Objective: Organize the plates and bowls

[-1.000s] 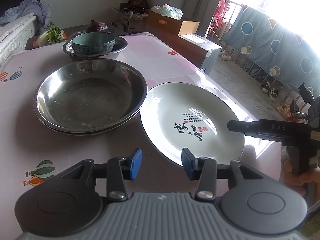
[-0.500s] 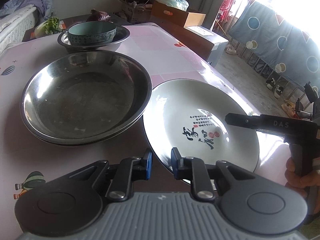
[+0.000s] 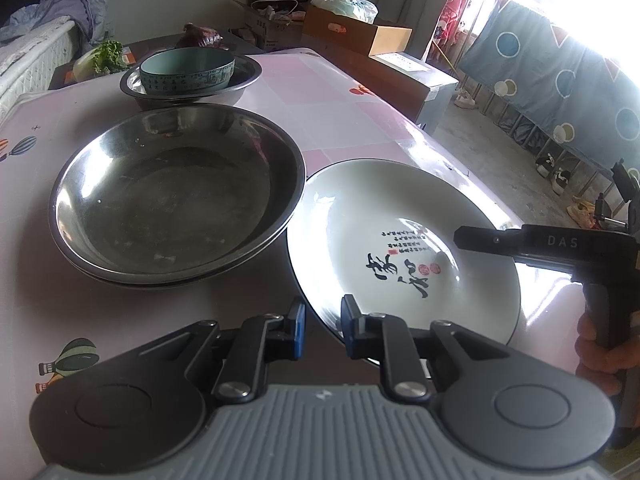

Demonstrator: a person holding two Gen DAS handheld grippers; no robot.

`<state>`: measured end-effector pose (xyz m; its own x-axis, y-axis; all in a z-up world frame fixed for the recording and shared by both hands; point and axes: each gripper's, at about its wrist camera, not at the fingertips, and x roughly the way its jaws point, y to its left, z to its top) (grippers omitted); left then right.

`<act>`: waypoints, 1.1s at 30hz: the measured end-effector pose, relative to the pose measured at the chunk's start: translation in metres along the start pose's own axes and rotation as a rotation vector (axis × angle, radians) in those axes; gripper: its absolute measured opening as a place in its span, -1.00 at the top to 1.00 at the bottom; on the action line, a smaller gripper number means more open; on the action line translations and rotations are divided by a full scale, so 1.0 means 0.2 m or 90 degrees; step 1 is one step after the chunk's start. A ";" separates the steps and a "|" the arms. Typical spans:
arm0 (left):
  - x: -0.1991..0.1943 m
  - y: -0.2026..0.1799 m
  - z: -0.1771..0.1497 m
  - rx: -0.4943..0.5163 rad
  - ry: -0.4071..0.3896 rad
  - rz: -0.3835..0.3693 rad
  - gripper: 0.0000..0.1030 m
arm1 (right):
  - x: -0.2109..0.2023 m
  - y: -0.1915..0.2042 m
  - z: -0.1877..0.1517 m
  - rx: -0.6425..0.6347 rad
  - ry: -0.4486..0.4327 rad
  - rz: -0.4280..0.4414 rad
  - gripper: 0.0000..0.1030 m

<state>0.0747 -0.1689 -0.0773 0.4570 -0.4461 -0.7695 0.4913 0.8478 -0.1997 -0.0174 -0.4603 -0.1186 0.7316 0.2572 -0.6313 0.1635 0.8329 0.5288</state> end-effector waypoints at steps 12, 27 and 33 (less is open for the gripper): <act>-0.12 0.04 -0.10 0.008 0.014 -0.006 0.63 | -0.10 0.07 -0.14 0.001 0.023 0.007 0.56; -0.33 0.17 -0.30 -0.004 0.022 -0.020 0.62 | -0.21 0.26 -0.38 -0.001 0.044 0.016 0.54; -0.40 0.24 -0.36 -0.019 0.022 -0.019 0.62 | -0.21 0.37 -0.45 -0.012 0.060 0.022 0.53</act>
<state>0.0084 -0.0711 -0.0682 0.4163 -0.4621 -0.7830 0.4825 0.8422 -0.2405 -0.0961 -0.3663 -0.1039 0.6706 0.3299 -0.6644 0.1270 0.8314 0.5410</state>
